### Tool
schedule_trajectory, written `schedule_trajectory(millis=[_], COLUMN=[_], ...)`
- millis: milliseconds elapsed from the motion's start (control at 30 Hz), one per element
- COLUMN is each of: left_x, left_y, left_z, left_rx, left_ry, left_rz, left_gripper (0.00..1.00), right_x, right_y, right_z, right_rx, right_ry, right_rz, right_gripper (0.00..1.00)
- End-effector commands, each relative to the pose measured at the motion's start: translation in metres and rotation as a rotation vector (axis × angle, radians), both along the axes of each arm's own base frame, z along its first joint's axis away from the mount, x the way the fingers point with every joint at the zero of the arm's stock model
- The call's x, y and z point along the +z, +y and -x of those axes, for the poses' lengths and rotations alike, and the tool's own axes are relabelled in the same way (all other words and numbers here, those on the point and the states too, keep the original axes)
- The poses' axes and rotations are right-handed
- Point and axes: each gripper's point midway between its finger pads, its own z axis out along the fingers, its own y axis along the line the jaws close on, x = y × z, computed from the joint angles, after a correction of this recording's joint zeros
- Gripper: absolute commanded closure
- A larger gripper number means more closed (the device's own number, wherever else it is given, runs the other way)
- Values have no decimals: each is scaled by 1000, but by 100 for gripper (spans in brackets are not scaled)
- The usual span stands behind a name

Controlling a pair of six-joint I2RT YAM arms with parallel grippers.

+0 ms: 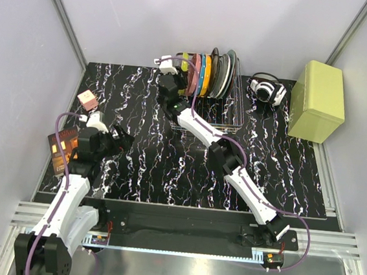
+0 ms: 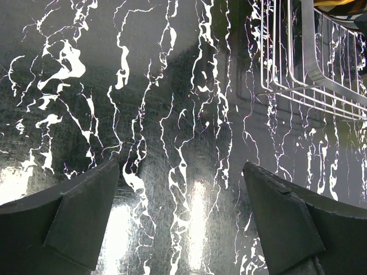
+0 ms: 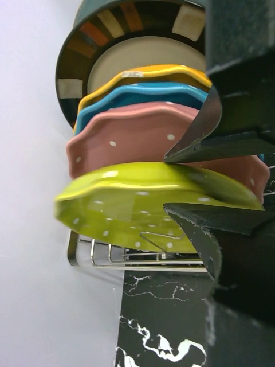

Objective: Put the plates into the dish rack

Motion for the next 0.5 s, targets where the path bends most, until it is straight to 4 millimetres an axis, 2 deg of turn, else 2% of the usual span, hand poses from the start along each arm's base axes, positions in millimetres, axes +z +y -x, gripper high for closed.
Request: schedule_trajectory(millis=[0, 233, 300, 367, 400, 433, 467], left_x=[13, 14, 18, 23, 25, 24, 31], left_y=[-2, -3, -1, 2, 6, 10, 13], left_z=[-7, -7, -8, -9, -10, -9, -11], left_rx=[-6, -6, 1, 3, 19, 23, 30], left_ry=[-61, -59, -65, -70, -73, -66, -79], left_rz=[21, 23, 18, -8, -28, -58, -78], left_gripper=[5, 5, 5, 4, 4, 1, 1], right_x=[24, 30, 46, 61, 82, 78, 83], right_y=[3, -1, -3, -2, -8, -12, -13], right_z=[0, 4, 10, 20, 27, 31, 36], right_rx=[12, -16, -32, -43, -57, -74, -82], right_ry=[-71, -78, -101, -120, -134, -111, -104], right_rz=[-41, -37, -36, -35, -32, -8, 0], right_gripper=[59, 59, 58, 53, 52, 52, 51])
